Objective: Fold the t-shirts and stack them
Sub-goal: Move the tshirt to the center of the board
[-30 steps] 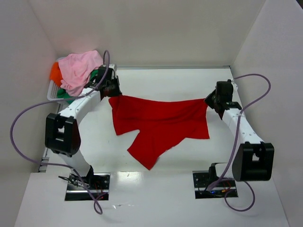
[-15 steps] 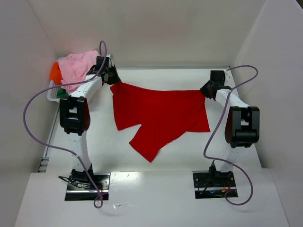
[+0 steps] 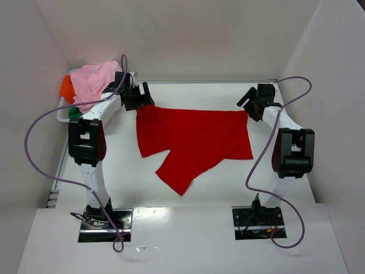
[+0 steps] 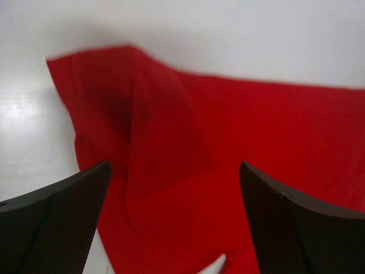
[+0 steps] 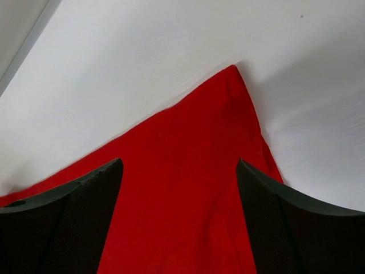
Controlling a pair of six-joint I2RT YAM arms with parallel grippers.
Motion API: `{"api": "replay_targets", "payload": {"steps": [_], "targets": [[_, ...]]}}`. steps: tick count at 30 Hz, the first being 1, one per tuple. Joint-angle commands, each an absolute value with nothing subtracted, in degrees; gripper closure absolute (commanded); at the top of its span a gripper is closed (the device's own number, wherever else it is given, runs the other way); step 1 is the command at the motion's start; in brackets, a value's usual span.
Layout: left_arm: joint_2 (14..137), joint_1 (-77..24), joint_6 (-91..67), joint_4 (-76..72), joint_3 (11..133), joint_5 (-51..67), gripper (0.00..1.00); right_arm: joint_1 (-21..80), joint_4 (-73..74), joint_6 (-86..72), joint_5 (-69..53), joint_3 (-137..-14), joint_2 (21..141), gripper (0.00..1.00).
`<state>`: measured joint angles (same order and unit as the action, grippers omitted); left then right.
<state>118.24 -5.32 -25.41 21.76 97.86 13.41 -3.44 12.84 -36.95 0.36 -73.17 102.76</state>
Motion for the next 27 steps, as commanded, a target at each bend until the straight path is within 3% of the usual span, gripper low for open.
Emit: {"api": "replay_targets", "payload": {"steps": [1, 6, 13, 27], "targets": [[109.79, -5.19, -23.2, 23.12, 92.66, 15.03, 0.0, -3.96, 13.62, -34.98, -4.03, -68.58, 96.6, 0.16], [103.02, -5.19, -23.2, 21.88, 80.45, 16.7, 0.0, -2.56, 15.55, -34.98, -9.05, -62.41, 91.85, 0.29], [99.58, -5.19, -22.68, 20.13, 76.2, 17.84, 0.0, 7.37, 17.5, -39.02, -6.06, -54.17, 86.49, 0.29], [88.86, -5.19, -22.67, 18.46, 68.57, 18.37, 0.0, 8.7, 23.99, -41.31, 1.84, -46.67, 78.22, 0.36]]}}
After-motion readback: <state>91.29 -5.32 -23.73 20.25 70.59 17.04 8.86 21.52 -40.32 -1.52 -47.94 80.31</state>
